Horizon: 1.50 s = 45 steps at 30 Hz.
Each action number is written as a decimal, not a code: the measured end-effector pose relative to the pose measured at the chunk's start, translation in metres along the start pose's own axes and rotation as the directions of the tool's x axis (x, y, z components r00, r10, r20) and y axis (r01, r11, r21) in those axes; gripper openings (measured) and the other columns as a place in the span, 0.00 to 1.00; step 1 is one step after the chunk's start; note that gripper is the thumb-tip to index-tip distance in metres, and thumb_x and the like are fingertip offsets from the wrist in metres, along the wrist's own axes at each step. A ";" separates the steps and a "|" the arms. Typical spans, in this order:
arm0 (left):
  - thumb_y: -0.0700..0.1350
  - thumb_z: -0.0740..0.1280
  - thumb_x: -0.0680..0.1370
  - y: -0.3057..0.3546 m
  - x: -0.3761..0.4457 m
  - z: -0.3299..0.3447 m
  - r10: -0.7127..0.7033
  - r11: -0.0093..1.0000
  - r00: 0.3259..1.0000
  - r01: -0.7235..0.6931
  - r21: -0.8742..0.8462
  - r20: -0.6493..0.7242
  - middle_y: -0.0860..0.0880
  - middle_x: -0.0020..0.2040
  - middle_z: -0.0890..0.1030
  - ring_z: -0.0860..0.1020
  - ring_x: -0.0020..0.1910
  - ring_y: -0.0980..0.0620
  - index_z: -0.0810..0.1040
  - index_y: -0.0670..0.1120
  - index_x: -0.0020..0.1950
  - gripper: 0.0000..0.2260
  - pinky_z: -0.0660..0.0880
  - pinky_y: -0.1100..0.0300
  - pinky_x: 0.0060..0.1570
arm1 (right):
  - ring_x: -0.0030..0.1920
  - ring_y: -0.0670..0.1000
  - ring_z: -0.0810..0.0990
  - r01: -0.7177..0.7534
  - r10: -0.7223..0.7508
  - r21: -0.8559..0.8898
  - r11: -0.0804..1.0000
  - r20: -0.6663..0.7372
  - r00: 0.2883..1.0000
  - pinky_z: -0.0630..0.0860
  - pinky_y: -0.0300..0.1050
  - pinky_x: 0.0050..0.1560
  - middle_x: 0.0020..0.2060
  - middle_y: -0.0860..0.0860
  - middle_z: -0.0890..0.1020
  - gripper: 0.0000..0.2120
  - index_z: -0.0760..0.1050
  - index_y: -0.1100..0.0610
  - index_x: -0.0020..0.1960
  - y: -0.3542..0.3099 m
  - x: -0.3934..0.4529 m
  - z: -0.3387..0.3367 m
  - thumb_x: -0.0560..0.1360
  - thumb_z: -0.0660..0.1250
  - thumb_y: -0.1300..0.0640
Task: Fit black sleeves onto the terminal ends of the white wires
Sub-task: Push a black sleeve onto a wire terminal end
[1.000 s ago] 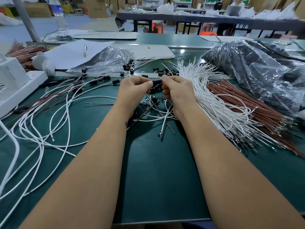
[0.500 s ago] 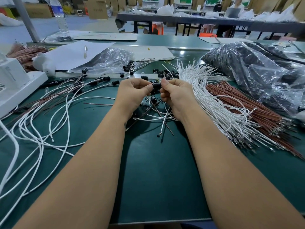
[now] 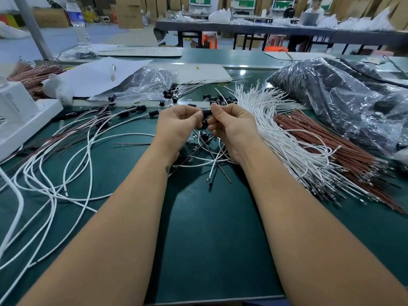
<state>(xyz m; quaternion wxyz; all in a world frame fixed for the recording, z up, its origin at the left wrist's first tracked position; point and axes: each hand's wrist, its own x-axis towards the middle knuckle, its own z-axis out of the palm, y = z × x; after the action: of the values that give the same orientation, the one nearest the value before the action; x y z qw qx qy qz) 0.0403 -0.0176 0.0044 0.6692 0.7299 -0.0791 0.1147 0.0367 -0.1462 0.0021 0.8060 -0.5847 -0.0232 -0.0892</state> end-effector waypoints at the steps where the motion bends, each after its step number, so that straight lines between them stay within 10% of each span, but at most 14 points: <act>1: 0.38 0.69 0.76 0.000 0.000 0.002 0.001 1.000 1.000 -0.001 -0.011 -0.016 0.49 0.31 0.78 0.75 0.27 0.63 0.81 0.41 0.45 0.02 0.71 0.74 0.34 | 0.27 0.49 0.77 -0.009 0.009 0.031 0.999 -0.011 1.000 0.75 0.38 0.29 0.29 0.54 0.80 0.07 0.75 0.60 0.39 0.000 0.000 0.001 0.76 0.69 0.62; 9: 0.38 0.69 0.77 0.005 0.000 0.006 -0.015 0.996 0.997 0.009 -0.084 -0.073 0.56 0.25 0.79 0.75 0.25 0.65 0.80 0.46 0.40 0.07 0.70 0.74 0.30 | 0.27 0.49 0.80 -0.279 0.276 0.444 0.851 0.073 0.958 0.78 0.37 0.28 0.28 0.55 0.81 0.19 0.76 0.63 0.44 -0.008 0.003 0.009 0.82 0.57 0.49; 27: 0.35 0.68 0.76 0.008 0.002 0.005 0.118 0.991 0.993 -0.118 -0.065 -0.003 0.58 0.32 0.82 0.79 0.33 0.64 0.82 0.43 0.48 0.05 0.73 0.74 0.37 | 0.26 0.47 0.78 -0.246 0.252 0.396 0.884 0.039 0.967 0.77 0.35 0.28 0.26 0.53 0.79 0.14 0.76 0.62 0.44 -0.014 0.000 0.017 0.81 0.60 0.53; 35: 0.44 0.66 0.79 0.001 0.006 -0.030 0.057 0.870 0.969 -0.166 0.464 0.241 0.56 0.22 0.74 0.64 0.21 0.59 0.82 0.46 0.38 0.11 0.63 0.68 0.26 | 0.26 0.46 0.75 -0.114 0.165 0.430 0.895 -0.083 0.983 0.73 0.37 0.27 0.27 0.51 0.77 0.07 0.76 0.60 0.45 -0.012 0.001 0.007 0.80 0.63 0.58; 41: 0.44 0.63 0.80 -0.002 0.012 -0.053 0.323 0.688 0.931 -0.109 0.718 -0.168 0.42 0.35 0.80 0.73 0.33 0.44 0.82 0.41 0.42 0.12 0.67 0.55 0.34 | 0.29 0.46 0.75 0.008 -0.032 -0.105 0.994 -0.223 0.974 0.73 0.37 0.30 0.31 0.51 0.78 0.07 0.77 0.58 0.49 -0.013 0.000 0.003 0.80 0.60 0.62; 45: 0.36 0.62 0.77 -0.003 0.016 -0.073 0.303 0.586 0.810 0.257 0.768 -0.502 0.38 0.67 0.70 0.67 0.67 0.38 0.70 0.49 0.71 0.23 0.64 0.44 0.63 | 0.33 0.46 0.75 0.059 -0.260 -0.597 0.800 -0.255 0.931 0.71 0.39 0.32 0.37 0.49 0.80 0.11 0.78 0.56 0.53 -0.013 0.000 -0.001 0.78 0.58 0.63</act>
<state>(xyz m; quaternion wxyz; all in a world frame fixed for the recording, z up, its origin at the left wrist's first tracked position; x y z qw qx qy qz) 0.0523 0.0562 0.0122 0.2503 0.8777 0.1819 0.3658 0.0349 -0.1513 0.0137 0.5711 -0.7752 0.0881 -0.2554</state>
